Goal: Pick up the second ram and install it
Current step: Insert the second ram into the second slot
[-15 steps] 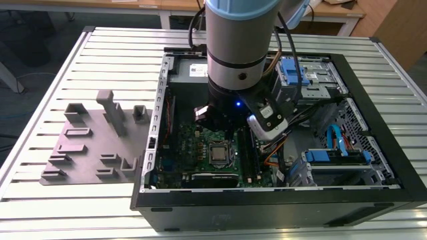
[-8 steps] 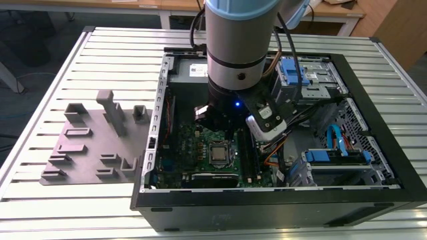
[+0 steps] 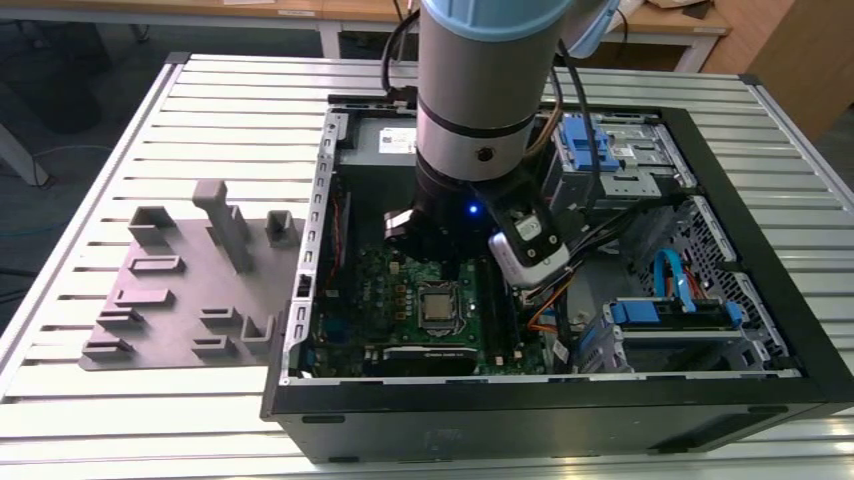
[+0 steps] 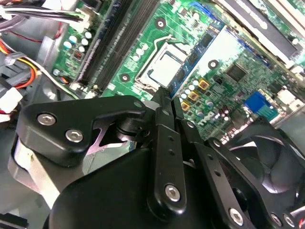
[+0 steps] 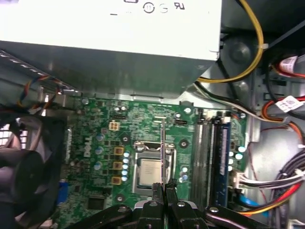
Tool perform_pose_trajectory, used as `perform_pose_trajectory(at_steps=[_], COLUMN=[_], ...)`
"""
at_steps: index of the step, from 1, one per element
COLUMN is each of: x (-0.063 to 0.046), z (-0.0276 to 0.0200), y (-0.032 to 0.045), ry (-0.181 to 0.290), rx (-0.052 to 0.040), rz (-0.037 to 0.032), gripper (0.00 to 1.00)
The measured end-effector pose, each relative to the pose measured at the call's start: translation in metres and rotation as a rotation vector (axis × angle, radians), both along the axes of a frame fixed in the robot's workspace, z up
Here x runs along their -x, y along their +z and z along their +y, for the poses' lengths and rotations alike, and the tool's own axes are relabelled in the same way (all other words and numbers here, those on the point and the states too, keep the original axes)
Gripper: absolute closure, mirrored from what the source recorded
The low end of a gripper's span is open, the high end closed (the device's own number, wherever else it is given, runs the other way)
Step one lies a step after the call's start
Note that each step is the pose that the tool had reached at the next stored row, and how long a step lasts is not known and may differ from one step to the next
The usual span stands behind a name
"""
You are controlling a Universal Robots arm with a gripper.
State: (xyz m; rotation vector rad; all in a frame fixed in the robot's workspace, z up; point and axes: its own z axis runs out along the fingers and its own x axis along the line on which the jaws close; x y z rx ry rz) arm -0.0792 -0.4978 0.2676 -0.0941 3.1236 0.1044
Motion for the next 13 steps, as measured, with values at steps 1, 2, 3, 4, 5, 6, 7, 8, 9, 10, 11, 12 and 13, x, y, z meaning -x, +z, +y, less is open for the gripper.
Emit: perform_pose_trajectory(at_steps=[1, 2, 3, 4, 5, 6, 7, 8, 9, 10, 11, 12, 13], x=[0.0001, 0.0000, 0.0000, 0.0000, 0.0000, -0.0002, -0.0003, -0.0004, -0.0005, -0.0005, -0.0005, -0.0005, -0.0005], z=[0.0000, 0.0000, 0.0000, 0.0000, 0.0000, 0.0000, 0.0000, 0.0000, 0.0000, 0.0000, 0.0000, 0.0000, 0.0000], y=[-0.0002, -0.0006, -0.0012, -0.0018, -0.0023, -0.0028, -0.0029, -0.0029, -0.0029, -0.0030, -0.0031, -0.0031, -0.0031], ry=[-0.002, -0.006, -0.010, -0.016, -0.022, -0.025, -0.029, -0.032, -0.033, -0.033, -0.033, -0.033, -0.033], rx=[0.0001, -0.0001, -0.0005, -0.0005, -0.0004, -0.0004, -0.0002, -0.0001, -0.0001, -0.0003, -0.0004, -0.0004, -0.0004], rz=[0.0013, 0.0015, 0.0017, 0.0022, 0.0031, 0.0038, 0.0041, 0.0043, 0.0042, 0.0041, 0.0040, 0.0040, 0.0040], gripper=[0.89, 0.89, 0.89, 0.89, 0.89, 0.89, 0.89, 0.89, 0.89, 0.89, 0.89, 0.89, 0.89])
